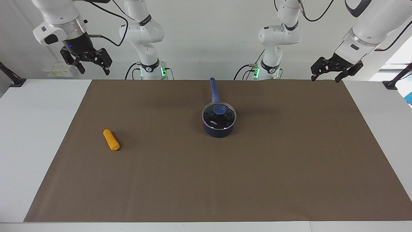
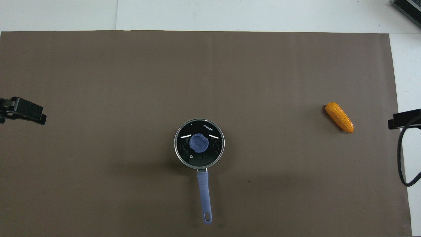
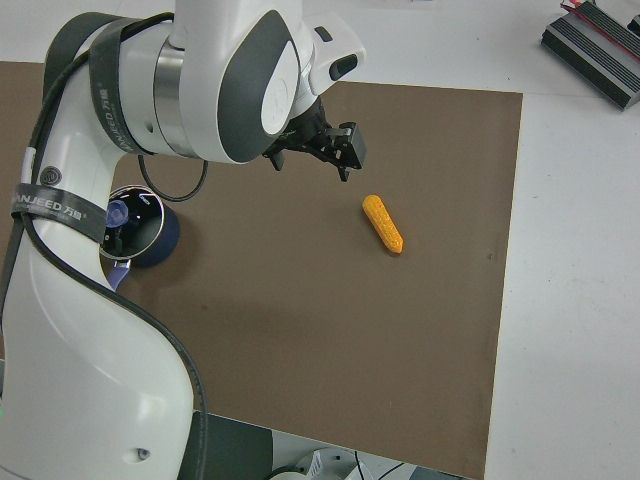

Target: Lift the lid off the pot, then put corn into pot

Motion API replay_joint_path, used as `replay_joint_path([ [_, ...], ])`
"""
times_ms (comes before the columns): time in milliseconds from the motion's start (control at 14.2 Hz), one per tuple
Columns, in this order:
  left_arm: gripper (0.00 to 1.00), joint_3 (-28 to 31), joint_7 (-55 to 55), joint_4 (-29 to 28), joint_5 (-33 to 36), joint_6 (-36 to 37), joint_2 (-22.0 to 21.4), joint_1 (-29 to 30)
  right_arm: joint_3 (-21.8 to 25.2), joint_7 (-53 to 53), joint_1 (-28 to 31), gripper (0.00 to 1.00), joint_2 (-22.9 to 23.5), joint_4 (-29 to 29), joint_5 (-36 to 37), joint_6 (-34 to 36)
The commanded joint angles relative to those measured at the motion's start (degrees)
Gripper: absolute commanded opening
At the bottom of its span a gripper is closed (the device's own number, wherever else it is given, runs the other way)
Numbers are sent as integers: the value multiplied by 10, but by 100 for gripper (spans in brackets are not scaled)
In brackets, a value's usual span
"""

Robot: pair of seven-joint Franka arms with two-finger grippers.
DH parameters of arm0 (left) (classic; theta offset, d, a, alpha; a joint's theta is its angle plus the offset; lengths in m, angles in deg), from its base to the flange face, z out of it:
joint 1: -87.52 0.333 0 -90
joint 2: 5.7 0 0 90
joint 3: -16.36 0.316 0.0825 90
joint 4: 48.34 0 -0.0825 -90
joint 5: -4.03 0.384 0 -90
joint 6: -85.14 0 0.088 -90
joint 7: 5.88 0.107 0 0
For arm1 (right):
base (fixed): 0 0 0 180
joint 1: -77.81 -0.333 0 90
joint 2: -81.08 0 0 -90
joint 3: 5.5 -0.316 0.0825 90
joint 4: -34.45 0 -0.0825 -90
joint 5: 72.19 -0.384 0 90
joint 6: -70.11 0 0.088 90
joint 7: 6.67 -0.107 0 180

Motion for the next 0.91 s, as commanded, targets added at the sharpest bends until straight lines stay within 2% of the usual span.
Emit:
replay_joint_path([
  [0,100,2,5,13,8,1,7,-6,-4,6,0,100,-5,4,12,1],
  [351,100,1,1,14,5,1,7,-7,-6,18,2,100,-5,20,8,-4],
  [561,100,1,-1,12,3,5,6,-8,-6,74,3,100,0,81,5,-90],
  [702,100,-3,2,11,3,10,5,-11,-5,145,8,100,25,114,4,-149],
  [842,100,-3,5,12,3,1,5,-17,-5,213,16,100,67,119,4,-193],
])
